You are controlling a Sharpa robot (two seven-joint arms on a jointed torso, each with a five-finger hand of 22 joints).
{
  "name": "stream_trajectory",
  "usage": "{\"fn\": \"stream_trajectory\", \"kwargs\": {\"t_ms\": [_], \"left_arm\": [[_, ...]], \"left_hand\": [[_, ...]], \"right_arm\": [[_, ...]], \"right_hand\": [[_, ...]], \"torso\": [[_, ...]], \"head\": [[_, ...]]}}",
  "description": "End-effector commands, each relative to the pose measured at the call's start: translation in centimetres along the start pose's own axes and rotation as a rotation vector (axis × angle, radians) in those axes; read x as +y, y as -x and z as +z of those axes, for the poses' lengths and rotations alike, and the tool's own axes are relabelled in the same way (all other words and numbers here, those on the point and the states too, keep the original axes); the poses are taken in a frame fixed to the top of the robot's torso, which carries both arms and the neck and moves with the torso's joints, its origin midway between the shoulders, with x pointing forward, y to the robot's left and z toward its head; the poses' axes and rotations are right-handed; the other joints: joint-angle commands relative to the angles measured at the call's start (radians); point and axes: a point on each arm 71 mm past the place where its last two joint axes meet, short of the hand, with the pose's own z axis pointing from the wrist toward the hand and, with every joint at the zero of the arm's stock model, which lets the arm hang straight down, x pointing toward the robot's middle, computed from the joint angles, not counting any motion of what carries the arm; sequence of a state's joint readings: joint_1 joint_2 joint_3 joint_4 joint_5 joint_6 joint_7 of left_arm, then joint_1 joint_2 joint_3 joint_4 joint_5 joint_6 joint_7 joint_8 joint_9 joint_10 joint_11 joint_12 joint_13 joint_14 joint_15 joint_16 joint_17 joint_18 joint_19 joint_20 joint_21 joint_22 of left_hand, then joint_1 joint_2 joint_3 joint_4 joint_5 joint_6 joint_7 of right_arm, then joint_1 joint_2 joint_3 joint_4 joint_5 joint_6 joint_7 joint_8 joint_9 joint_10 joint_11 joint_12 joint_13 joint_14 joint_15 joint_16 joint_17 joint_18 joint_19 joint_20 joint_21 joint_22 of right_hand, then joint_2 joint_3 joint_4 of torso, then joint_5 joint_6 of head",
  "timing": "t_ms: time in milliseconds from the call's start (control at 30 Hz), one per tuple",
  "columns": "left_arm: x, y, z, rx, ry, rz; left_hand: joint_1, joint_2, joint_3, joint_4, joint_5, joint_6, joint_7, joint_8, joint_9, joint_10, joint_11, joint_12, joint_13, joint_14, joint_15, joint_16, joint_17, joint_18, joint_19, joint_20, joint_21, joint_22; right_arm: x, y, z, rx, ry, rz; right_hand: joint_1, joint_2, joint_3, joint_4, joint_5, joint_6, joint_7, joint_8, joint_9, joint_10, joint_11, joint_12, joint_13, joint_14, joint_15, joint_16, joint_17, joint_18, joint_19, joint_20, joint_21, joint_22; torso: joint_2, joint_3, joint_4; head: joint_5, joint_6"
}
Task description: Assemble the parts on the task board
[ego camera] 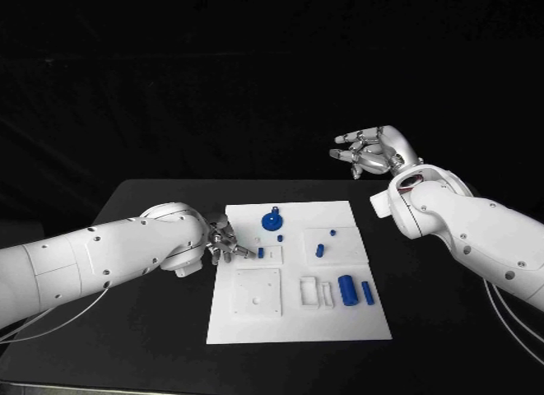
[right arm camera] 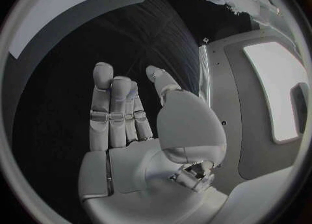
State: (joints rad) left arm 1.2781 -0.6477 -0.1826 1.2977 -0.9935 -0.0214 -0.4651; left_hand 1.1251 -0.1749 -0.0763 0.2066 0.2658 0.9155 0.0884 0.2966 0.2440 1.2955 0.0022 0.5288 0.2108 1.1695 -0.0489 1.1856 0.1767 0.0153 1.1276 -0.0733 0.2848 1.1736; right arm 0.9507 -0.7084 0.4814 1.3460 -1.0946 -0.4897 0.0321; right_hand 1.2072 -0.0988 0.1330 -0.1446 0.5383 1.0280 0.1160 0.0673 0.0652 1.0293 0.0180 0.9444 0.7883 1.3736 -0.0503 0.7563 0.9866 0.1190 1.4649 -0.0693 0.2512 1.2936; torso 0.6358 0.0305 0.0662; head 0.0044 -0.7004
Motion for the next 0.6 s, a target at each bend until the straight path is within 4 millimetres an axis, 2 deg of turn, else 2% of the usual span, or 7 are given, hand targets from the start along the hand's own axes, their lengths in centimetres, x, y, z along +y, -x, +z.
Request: {"fn": "stream_trajectory", "kwargs": {"t_ms": [33,67,133,200,267,467,600], "left_arm": [[-0.8,0.7,-0.6,-0.036,-0.123,-0.109],[-1.0,1.3,-0.9,-0.07,-0.154,-0.131],[-1.2,2.2,-1.2,-0.128,-0.211,-0.154],[-1.6,3.1,-1.5,-0.198,-0.276,-0.16],[-2.2,3.9,-1.7,-0.273,-0.358,-0.128],[-4.5,4.4,-1.6,-0.368,-0.508,0.013],[-6.1,4.0,-0.7,-0.379,-0.556,0.116]], "left_hand": [[0.04,-0.013,0.005,0.018,-0.032,-0.025,0.021,-0.017,-0.064,-0.092,0.038,-0.072,-0.054,-0.089,0.041,-0.076,-0.042,-0.015,-0.088,0.046,-0.092,-0.053],[0.08,-0.009,0.003,0.004,-0.036,-0.031,0.019,-0.035,-0.128,-0.152,0.064,-0.148,-0.133,-0.154,0.078,-0.199,-0.103,-0.015,-0.138,0.088,-0.198,-0.149],[0.132,0.016,0.013,-0.035,-0.033,-0.017,0.036,-0.043,-0.18,-0.188,0.089,-0.227,-0.148,-0.172,0.106,-0.343,-0.112,-0.015,-0.165,0.113,-0.222,-0.279],[0.21,0.061,0.043,-0.122,-0.015,0.009,0.05,-0.061,-0.181,-0.198,0.105,-0.293,-0.15,-0.169,0.122,-0.455,-0.111,-0.015,-0.189,0.129,-0.222,-0.399],[0.323,0.107,0.114,-0.203,-0.005,0.038,0.043,-0.073,-0.182,-0.183,0.098,-0.319,-0.152,-0.15,0.111,-0.48,-0.111,-0.009,-0.174,0.122,-0.217,-0.425],[0.326,0.091,0.268,-0.341,-0.034,0.147,0.043,-0.208,-0.182,-0.097,0.091,-0.46,-0.153,-0.03,0.084,-0.606,-0.113,0.001,-0.137,0.081,-0.128,-0.311],[0.276,0.071,0.244,-0.338,-0.088,0.144,0.037,-0.228,-0.18,-0.114,0.094,-0.463,-0.152,-0.002,0.086,-0.634,-0.108,0.007,-0.126,0.091,-0.151,-0.337]], "right_arm": [[-0.1,-0.2,0.0,0.016,0.0,0.003],[-0.2,-0.2,-0.1,0.016,-0.002,0.003],[-0.2,-0.2,-0.1,0.017,-0.003,0.004],[-0.3,-0.2,-0.1,0.017,-0.004,0.004],[-0.3,-0.2,-0.1,0.016,-0.005,0.005],[-0.4,-0.3,-0.1,0.019,-0.008,0.007],[-0.4,-0.4,0.0,0.025,-0.009,0.01]], "right_hand": [[-0.005,0.004,-0.001,0.004,-0.003,0.0,0.001,-0.005,-0.001,-0.003,-0.002,0.003,-0.001,-0.006,-0.002,0.001,-0.001,0.009,0.036,-0.002,-0.004,-0.002],[-0.005,0.004,-0.001,0.004,-0.003,0.0,0.001,-0.005,-0.001,-0.003,-0.002,0.003,-0.001,-0.006,-0.002,0.001,-0.001,0.009,0.036,-0.002,-0.004,-0.002],[-0.005,0.004,-0.001,0.004,-0.003,0.0,0.001,-0.005,-0.001,-0.003,-0.002,0.003,-0.001,-0.006,-0.002,0.001,-0.001,0.009,0.036,-0.002,-0.004,-0.002],[-0.005,0.004,-0.001,0.004,-0.003,0.0,0.001,-0.005,-0.001,-0.003,-0.002,0.003,-0.001,-0.006,-0.002,0.001,-0.001,0.009,0.036,-0.002,-0.004,-0.002],[-0.004,0.005,0.001,0.006,-0.002,0.0,0.001,-0.005,-0.001,-0.003,-0.003,-0.007,-0.01,-0.006,-0.003,0.0,-0.002,0.009,0.037,-0.002,-0.006,-0.003],[-0.002,-0.001,0.017,0.006,-0.001,0.004,-0.002,-0.004,-0.001,0.042,-0.009,-0.129,-0.151,-0.006,-0.007,-0.002,-0.003,0.005,0.036,-0.006,-0.016,-0.007],[-0.004,-0.002,0.033,0.002,-0.005,0.009,-0.002,-0.005,-0.001,0.065,-0.009,-0.22,-0.245,-0.006,-0.007,-0.009,-0.009,0.006,0.035,-0.008,-0.048,-0.019]], "torso": [[0.001,0.0008,0.001],[0.001,0.0004,0.001],[0.0,0.0006,0.001],[0.0,0.0005,0.0005],[0.001,0.0006,0.0005],[0.002,0.0003,-0.001],[0.004,0.0017,-0.0023]], "head": [[-0.003,0.001],[-0.006,0.002],[-0.008,0.001],[-0.009,0.003],[-0.012,0.005],[-0.012,0.013],[-0.014,0.018]]}}
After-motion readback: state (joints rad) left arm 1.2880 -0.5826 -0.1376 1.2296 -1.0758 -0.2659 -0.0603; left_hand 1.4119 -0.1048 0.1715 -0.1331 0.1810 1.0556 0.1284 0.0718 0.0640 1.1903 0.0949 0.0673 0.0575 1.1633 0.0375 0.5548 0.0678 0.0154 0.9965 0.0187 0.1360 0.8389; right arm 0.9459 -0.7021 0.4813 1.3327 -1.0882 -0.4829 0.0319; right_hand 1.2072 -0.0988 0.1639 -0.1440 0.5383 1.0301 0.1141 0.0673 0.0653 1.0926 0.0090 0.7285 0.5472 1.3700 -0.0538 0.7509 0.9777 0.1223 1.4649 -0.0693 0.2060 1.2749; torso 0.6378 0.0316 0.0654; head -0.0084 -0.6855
